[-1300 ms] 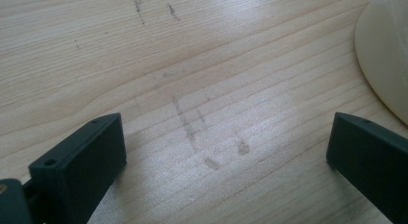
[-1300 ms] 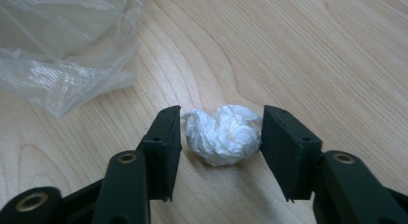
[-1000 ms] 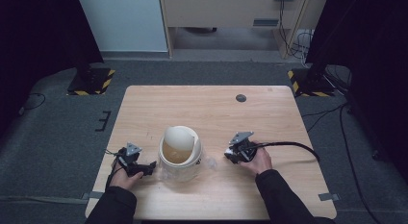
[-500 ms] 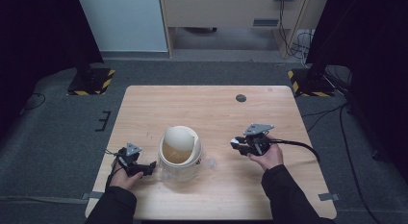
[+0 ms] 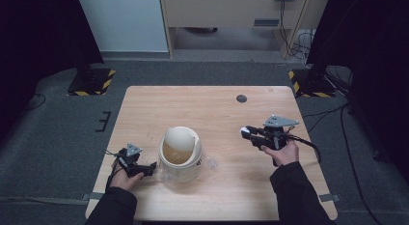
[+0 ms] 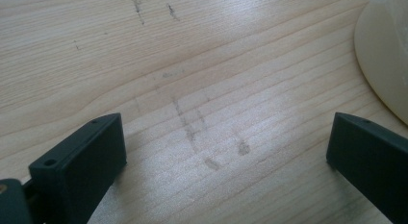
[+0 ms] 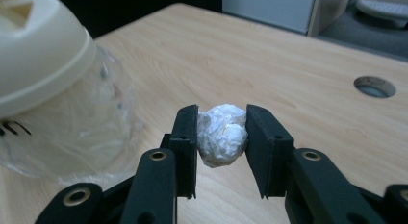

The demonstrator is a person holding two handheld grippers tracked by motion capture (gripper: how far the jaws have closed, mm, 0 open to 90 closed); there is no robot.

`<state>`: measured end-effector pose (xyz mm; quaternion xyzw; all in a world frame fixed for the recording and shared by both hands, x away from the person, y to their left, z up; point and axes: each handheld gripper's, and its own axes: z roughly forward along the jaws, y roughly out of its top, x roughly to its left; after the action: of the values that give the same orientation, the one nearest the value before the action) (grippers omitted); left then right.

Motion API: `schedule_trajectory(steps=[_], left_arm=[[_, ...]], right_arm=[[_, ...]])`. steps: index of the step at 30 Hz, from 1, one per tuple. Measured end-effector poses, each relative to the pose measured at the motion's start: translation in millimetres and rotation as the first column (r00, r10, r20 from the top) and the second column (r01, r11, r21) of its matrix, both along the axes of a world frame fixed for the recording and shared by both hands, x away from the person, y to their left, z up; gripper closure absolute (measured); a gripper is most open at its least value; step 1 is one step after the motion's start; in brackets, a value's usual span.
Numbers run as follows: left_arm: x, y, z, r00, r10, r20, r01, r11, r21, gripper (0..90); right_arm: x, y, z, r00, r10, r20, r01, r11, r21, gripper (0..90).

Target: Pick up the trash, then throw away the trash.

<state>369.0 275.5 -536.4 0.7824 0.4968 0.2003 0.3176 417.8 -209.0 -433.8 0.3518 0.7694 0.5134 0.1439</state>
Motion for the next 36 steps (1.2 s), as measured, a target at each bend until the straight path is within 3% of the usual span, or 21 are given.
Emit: schedule_trajectory(steps=[1,6,17,30,36], left_arm=[[0.0,0.1,0.0,1.0,0.0,0.0,0.0,1.0,0.001,0.0],[0.2,0.2,0.0,1.0,-0.002,0.0,0.002,1.0,0.0,0.0],[0.2,0.2,0.0,1.0,-0.003,0.001,0.003,1.0,0.002,0.0],[0.5,0.3,0.0,1.0,-0.003,0.001,0.003,1.0,0.001,0.0],[0.5,0.3,0.0,1.0,-0.004,0.0,0.004,1.0,0.001,0.0]], right_arm=[[-0.8,-4.4,5.2,0.9998,-0.006,0.017,0.006,1.0,0.028,66.0],[-3.8,-9.1,16.2,0.9986,-0.018,0.051,0.014,0.998,0.063,66.4],[-16.8,-6.5,47.6,0.9912,0.004,0.132,-0.019,0.993,0.113,66.6],[-26.0,0.3,64.3,0.985,0.027,0.171,-0.054,0.987,0.153,66.6],[-32.7,10.2,71.9,0.9808,0.064,0.185,-0.097,0.98,0.176,66.6]])
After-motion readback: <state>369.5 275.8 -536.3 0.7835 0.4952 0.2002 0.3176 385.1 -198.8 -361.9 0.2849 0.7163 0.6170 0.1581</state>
